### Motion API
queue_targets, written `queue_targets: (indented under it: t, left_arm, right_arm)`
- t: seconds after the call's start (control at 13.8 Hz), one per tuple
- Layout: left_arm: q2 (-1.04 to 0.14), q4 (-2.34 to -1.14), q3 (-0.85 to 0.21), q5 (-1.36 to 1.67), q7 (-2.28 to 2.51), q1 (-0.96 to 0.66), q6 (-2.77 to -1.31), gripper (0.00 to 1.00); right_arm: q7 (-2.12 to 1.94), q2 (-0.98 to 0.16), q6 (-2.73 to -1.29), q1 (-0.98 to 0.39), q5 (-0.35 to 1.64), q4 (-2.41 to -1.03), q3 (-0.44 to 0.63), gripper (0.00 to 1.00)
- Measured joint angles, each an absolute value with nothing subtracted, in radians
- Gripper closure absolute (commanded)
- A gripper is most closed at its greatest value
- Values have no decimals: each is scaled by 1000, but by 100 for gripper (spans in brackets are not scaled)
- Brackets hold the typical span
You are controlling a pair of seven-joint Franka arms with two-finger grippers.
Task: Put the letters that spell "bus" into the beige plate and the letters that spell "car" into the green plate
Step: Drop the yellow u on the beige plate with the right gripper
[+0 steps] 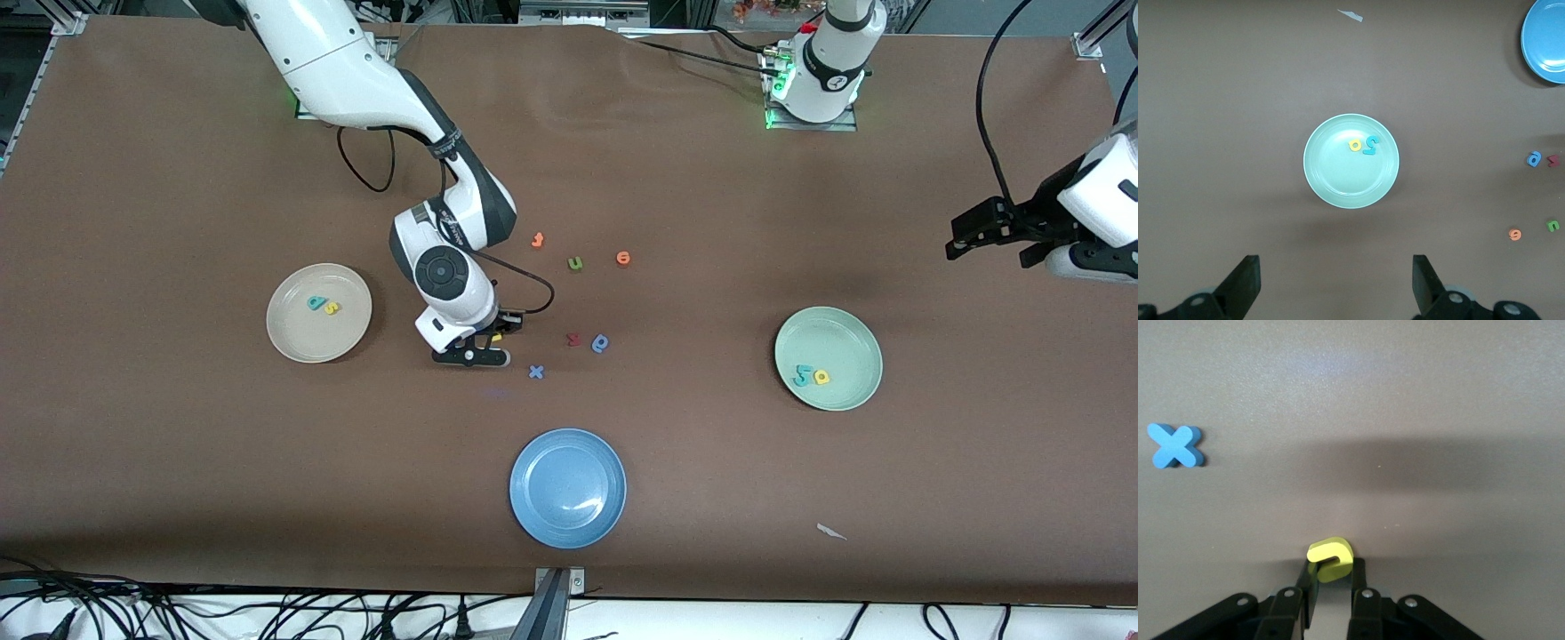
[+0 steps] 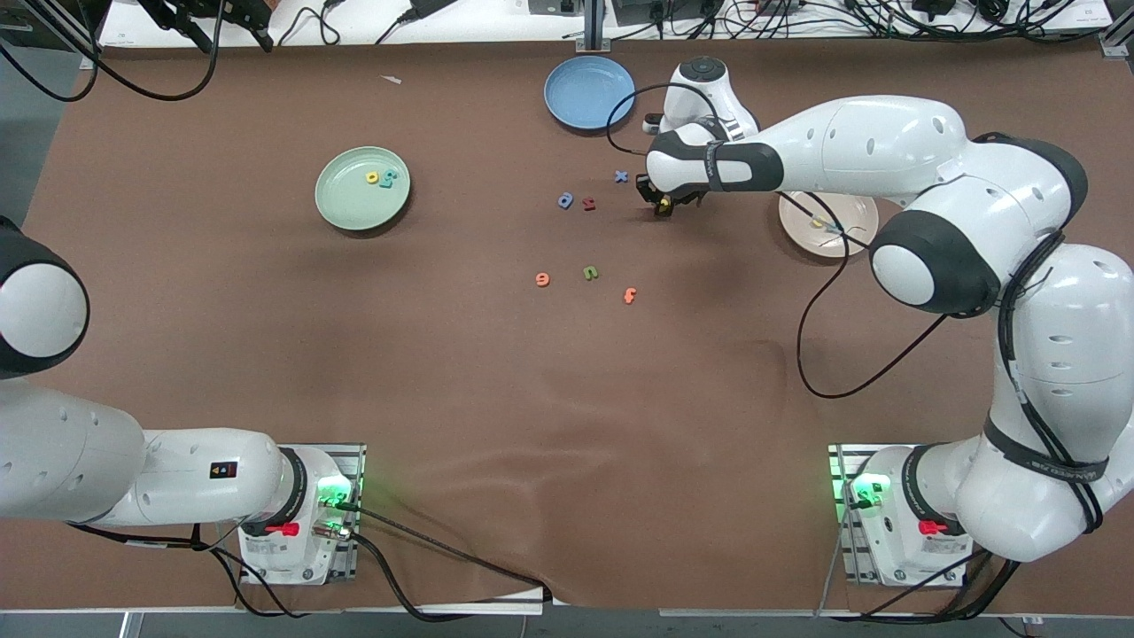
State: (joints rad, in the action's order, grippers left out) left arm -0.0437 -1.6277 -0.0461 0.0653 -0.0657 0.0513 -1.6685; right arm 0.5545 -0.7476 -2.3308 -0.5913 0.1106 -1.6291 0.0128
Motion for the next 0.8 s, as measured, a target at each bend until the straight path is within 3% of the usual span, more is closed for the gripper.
queue_targets:
  t: [0.29, 0.58, 0.8]
  left_arm:
    - [-43, -1629, -46, 65, -63, 52, -1670, 0]
    - [-43, -1610, -45, 65, -60, 51, -1597, 0]
    - [-45, -1588, -47, 39, -60, 43, -1586, 0]
  right_arm:
    - [555, -749, -2315, -588, 111, -1616, 15, 84]
    - [554, -733, -2170, -561, 111, -1533, 28, 84]
    - [516, -657, -2085, -556, 109, -1575, 100, 84]
